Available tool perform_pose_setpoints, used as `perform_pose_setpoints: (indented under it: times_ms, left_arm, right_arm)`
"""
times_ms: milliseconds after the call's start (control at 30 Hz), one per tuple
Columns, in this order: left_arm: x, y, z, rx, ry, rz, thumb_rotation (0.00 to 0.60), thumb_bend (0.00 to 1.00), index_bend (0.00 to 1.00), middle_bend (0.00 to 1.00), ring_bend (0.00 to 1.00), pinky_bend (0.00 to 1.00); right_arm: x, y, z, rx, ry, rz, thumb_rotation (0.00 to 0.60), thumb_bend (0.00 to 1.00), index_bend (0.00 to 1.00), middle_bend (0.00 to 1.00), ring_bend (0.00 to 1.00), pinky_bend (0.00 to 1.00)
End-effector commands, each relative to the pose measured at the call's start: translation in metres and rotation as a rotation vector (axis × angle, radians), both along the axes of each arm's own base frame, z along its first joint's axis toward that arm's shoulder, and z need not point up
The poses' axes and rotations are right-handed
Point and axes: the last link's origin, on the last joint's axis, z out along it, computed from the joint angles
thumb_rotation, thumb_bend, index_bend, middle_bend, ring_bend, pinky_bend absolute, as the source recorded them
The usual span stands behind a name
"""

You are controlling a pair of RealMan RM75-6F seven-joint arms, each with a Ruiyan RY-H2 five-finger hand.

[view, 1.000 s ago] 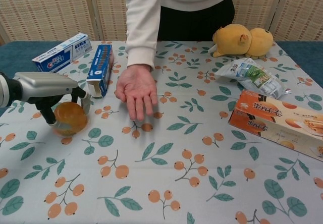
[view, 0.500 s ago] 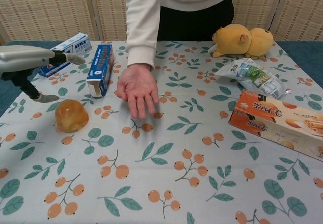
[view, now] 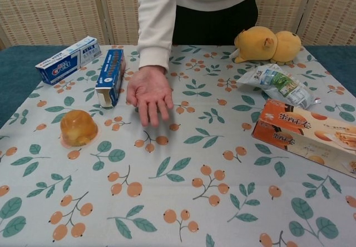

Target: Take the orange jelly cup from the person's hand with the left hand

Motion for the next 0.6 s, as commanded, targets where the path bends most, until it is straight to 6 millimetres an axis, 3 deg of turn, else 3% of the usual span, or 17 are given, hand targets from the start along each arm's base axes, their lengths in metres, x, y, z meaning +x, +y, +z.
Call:
perform_pose_setpoints:
  times_ms: [33, 300, 600]
  left_arm:
    - [-0.006, -0.024, 0.010, 0.049, 0.027, 0.039, 0.600, 0.31, 0.00, 0.00, 0.00, 0.15]
    - [0.000, -0.057, 0.012, 0.093, 0.031, 0.017, 0.600, 0.31, 0.00, 0.00, 0.00, 0.15]
    - [0.014, -0.071, 0.007, 0.100, 0.025, -0.055, 0.600, 0.31, 0.00, 0.00, 0.00, 0.15]
  right_arm:
    - [0.000, -0.001, -0.003, 0.009, -0.003, 0.003, 0.600, 0.38, 0.10, 0.23, 0.19, 0.41]
    - [0.002, 0.002, -0.007, 0.019, -0.008, 0.013, 0.600, 0.38, 0.10, 0.23, 0.19, 0.41]
    - [0.000, 0.006, -0.006, 0.010, -0.012, 0.006, 0.600, 0.38, 0.10, 0.23, 0.19, 0.41]
